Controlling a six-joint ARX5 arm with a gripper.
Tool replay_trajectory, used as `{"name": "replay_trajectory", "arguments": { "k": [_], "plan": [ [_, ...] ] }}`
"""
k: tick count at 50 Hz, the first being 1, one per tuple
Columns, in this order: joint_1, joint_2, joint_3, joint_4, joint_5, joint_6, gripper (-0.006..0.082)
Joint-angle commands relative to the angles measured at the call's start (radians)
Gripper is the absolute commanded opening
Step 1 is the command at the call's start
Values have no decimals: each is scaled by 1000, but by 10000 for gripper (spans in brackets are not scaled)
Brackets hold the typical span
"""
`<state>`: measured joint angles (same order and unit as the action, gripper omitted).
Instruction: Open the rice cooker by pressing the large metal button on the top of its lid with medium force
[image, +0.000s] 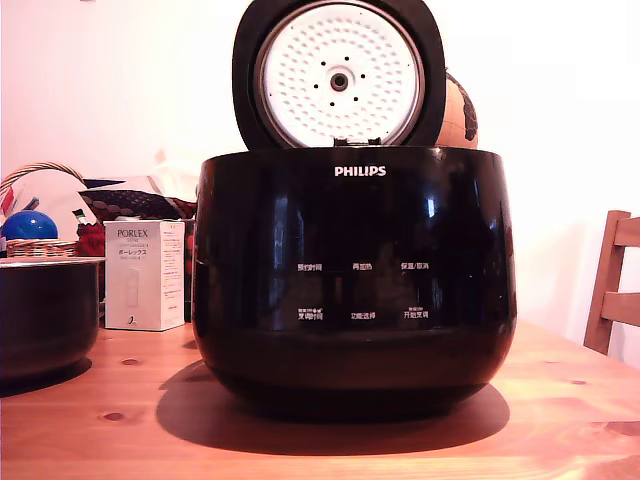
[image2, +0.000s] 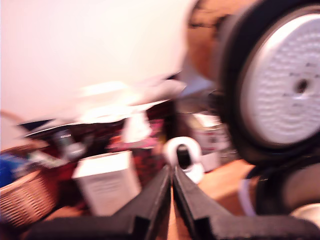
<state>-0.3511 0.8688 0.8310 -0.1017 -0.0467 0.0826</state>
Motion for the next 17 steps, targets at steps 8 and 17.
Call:
{"name": "replay_trajectory", "arguments": {
  "k": [8, 17],
  "plan": [
    [79, -48, -24, -50, 1, 23, -19],
    [101, -64, -24, -56, 5, 23, -19]
  ]
}}
